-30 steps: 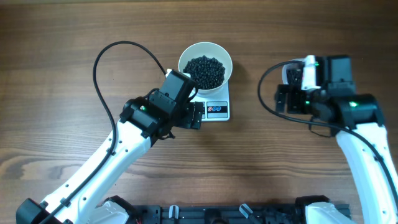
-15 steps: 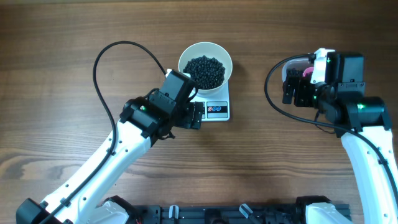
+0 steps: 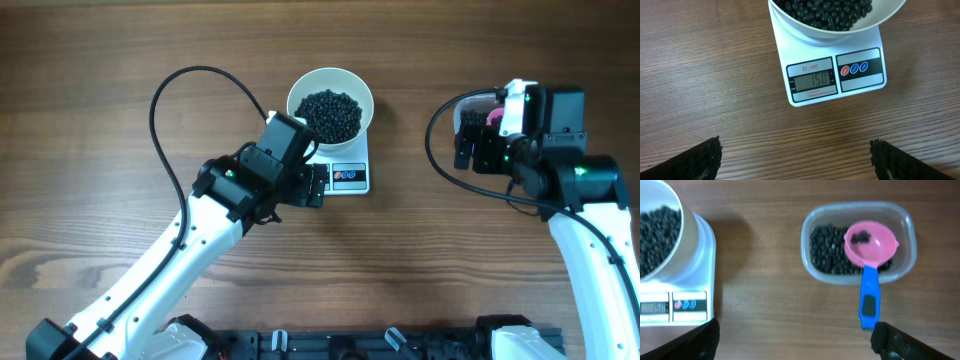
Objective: Scoop item into bowl and weigh 150g on scale
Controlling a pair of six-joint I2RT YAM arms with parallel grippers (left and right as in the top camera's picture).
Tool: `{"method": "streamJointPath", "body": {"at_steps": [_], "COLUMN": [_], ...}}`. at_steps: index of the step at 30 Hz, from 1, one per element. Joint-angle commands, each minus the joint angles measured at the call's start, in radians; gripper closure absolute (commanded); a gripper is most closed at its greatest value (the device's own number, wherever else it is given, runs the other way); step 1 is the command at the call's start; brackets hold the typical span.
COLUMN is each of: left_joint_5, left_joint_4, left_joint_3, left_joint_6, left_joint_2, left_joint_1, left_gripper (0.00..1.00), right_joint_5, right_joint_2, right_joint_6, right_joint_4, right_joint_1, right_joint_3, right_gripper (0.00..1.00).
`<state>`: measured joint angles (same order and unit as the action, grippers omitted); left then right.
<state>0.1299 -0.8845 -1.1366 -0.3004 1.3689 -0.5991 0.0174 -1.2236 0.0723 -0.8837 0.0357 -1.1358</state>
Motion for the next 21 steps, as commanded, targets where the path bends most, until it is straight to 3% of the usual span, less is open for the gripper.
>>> {"method": "streamJointPath", "body": {"at_steps": [1, 12, 21], "left_joint_5": [-0.005, -0.005, -0.005], "left_joint_4": [0.002, 0.002, 0.002], "left_joint_3": [0.005, 0.005, 0.005], "left_joint_6": [0.009, 0.009, 0.009], "left_joint_2": [0.006, 0.006, 0.006], "left_joint_1": [0.008, 0.008, 0.008], "left_gripper": [0.00, 0.00, 0.00], "right_joint_5": [0.019, 0.069, 0.070], "right_joint_2": [0.015, 0.015, 0.097], "right_joint_6": [-0.016, -0.017, 0.033], "right_joint_4": [-0.012, 0.135, 0.417], "right_joint_1": [0.000, 0.000, 0.002], "right_joint_3": [-0.018, -0.013, 0.131], "right_gripper": [0.00, 0.00, 0.01]}}
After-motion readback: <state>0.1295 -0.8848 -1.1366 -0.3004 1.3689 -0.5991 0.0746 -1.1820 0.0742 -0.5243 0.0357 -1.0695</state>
